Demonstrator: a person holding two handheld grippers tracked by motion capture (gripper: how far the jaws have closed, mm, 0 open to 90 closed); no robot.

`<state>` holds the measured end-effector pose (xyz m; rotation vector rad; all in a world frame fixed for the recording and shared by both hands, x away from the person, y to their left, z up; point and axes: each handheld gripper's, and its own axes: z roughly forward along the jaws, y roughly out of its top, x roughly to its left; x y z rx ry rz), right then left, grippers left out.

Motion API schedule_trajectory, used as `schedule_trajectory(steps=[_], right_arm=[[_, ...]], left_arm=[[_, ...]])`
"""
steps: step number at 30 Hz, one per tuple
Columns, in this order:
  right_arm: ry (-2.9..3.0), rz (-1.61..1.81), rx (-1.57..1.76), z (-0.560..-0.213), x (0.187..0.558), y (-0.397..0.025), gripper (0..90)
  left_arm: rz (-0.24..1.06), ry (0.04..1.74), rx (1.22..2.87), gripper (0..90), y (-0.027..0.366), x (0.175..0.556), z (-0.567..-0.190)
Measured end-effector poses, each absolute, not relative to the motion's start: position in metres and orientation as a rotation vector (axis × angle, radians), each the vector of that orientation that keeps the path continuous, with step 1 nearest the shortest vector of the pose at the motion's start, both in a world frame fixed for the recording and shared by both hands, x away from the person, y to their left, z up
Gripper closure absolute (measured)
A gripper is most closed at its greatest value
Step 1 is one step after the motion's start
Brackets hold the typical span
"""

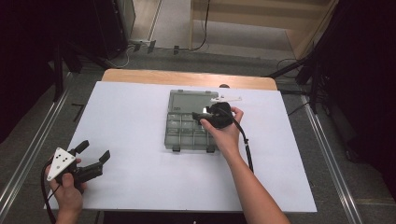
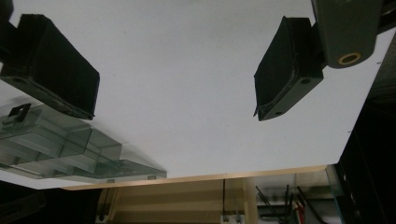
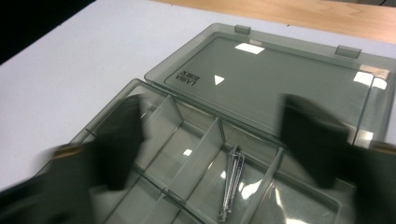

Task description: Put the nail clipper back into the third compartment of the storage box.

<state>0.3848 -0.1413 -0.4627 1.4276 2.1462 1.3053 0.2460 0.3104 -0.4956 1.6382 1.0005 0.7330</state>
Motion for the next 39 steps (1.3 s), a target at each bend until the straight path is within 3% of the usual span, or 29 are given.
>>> schedule_trajectory(steps=[1,2,3,39], right_arm=[[2.146,1.305,1.428,-0.463,0.385,-0.141,13.6],[2.137,1.305,1.437,-0.461,0.384,-0.142,4.1],[2.136,1.307,1.433,-0.46,0.382,-0.143,0.0],[1.995,1.456,1.323,-0.45,0.304,-0.217,0.0]], left_arm=[[0.732,1.001,1.639,14.2,0.31,0.246,-0.496],[0.732,1.0,1.638,14.2,0.31,0.246,-0.496],[0.731,1.002,1.636,14.2,0.31,0.246,-0.496],[0.738,1.004,1.644,14.2,0.31,0.246,-0.496]])
